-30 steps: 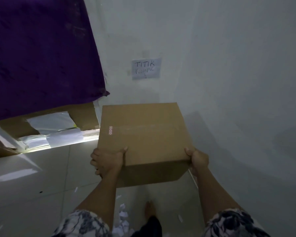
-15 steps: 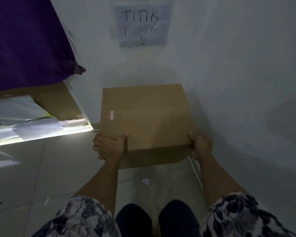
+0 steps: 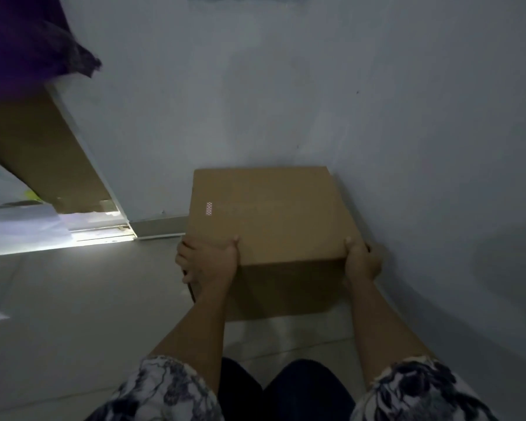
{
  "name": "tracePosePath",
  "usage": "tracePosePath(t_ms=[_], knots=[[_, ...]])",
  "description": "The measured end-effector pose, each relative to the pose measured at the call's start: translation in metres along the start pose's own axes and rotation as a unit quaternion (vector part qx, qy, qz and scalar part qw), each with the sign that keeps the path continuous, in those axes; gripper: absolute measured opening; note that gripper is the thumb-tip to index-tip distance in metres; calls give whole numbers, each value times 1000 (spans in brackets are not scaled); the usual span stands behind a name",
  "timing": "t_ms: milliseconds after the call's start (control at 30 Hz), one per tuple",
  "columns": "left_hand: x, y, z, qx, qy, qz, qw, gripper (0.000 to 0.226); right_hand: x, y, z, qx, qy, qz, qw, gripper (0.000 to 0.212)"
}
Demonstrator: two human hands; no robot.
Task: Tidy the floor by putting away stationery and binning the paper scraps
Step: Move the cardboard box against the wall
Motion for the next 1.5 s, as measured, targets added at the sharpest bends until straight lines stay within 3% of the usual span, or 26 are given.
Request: tracePosePath(t_ms=[400,600,700,833,900,967,1067,1200,1367,1500], knots=[[-6,-1,4,-5,-91,-11,996,89,1,-5,8,53,38,79,995,54],[-13,-1,5,-10,-95,30,995,84,-12,-7,21,122,101,197,967,29],[-13,0,5,-9,-113,44,993,78,-16,-12,24,137,157,237,949,27],[-30,7,9,12,-104,118,988,64,-6,-7,32,155,166,131,965,46],[-48,12,10,32,-73,191,978,60,11,-2,42,179,129,41,974,58],[-71,16,11,54,-35,251,966,57,36,5,57,197,62,-24,978,54],[-104,11,3,36,-10,243,969,50,84,-1,89,133,-60,-20,989,48],[-142,-3,-13,-9,8,142,990,51,149,-24,118,-9,-110,65,992,38],[-181,-27,-19,-89,54,-19,994,58,214,-42,147,-205,-130,218,945,24],[-180,-23,0,-144,26,-87,985,55,206,-35,170,-272,-123,292,909,36]])
Point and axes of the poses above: each hand's wrist, its own z-axis away from the middle knuckle, its own y-axis out of the back of the hand, x = y × z, the point moved 8 cm from there along -z, towards the middle knuckle, and after that the axes turned 8 degrees about y, right-handed, at the moved point
